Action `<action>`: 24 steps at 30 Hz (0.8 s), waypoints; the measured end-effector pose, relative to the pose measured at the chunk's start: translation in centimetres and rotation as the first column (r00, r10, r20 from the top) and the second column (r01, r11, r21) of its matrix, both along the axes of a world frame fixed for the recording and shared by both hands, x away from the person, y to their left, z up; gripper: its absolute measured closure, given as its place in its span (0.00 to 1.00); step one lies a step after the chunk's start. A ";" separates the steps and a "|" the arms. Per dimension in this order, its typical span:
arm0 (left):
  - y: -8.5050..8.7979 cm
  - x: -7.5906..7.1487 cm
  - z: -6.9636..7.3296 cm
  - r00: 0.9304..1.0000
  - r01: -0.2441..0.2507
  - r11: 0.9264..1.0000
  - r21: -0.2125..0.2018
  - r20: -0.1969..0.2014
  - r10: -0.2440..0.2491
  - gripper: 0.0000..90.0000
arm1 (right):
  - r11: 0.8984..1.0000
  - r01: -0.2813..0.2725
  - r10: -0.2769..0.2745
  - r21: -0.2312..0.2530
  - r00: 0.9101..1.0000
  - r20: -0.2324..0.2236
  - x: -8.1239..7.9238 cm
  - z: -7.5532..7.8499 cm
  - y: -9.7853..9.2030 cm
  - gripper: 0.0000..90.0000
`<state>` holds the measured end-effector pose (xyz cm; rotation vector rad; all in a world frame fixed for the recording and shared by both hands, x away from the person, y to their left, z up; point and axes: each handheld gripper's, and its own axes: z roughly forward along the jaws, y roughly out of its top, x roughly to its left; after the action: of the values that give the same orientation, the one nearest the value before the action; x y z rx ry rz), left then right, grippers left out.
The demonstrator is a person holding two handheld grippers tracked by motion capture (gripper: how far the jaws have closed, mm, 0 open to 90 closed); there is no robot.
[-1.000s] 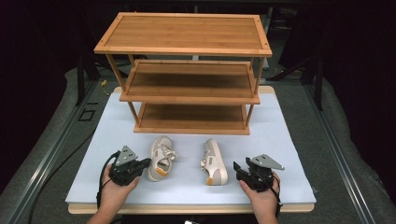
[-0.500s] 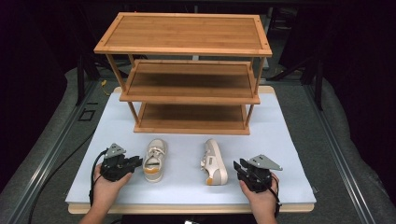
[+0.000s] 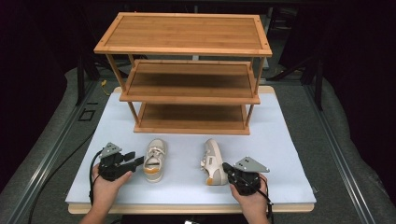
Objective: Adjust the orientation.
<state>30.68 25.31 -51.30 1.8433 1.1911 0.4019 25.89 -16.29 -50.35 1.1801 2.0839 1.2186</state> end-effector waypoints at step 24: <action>-0.1 -0.1 0.3 1.000 0.001 1.000 -0.016 0.014 -0.001 0.54 | 0.990 0.139 -0.138 0.009 0.988 -0.068 1.1 -0.8 -2.6 0.99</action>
<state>30.54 25.23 -51.03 1.8250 1.1807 0.4025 26.98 -18.87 -51.10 1.3648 2.0065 1.1450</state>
